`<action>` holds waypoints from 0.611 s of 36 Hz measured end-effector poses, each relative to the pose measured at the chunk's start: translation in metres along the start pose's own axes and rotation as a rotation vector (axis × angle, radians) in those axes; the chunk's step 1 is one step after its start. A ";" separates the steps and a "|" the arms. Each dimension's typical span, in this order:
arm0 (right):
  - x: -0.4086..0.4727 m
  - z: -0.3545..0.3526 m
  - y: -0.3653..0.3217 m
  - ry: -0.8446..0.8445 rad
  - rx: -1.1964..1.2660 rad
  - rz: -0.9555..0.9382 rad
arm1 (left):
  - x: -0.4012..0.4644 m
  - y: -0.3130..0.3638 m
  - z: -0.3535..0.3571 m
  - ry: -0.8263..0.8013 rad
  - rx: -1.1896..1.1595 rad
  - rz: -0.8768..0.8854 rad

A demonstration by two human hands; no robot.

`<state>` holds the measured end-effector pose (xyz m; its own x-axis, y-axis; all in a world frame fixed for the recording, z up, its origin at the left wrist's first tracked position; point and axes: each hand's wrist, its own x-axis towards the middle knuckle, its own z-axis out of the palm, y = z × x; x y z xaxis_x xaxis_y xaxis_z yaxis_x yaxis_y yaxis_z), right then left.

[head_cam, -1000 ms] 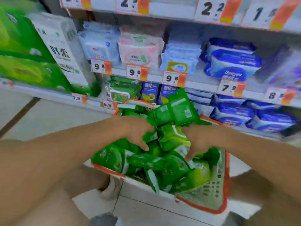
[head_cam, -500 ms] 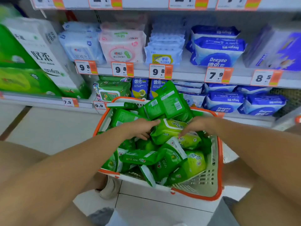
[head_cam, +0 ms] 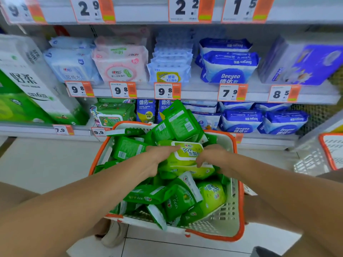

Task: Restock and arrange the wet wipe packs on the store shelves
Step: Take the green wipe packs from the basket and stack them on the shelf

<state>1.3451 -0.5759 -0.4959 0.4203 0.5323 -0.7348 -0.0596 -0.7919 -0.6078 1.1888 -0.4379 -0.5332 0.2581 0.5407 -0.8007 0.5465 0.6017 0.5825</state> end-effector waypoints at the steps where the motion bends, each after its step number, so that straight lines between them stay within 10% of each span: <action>1: -0.006 0.000 -0.002 0.005 0.036 -0.011 | -0.016 0.004 -0.002 -0.001 -0.046 0.034; 16: -0.132 -0.052 -0.126 0.242 0.251 -0.886 | -0.166 0.094 -0.045 -0.185 -0.482 0.587; 22: -0.142 -0.082 -0.175 -0.019 0.341 -0.784 | -0.196 0.138 -0.058 -0.213 -0.446 0.767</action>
<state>1.3701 -0.5378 -0.2602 0.4389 0.8961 -0.0669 -0.0282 -0.0607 -0.9978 1.1668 -0.4268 -0.2878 0.5893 0.7930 -0.1547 -0.1830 0.3175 0.9304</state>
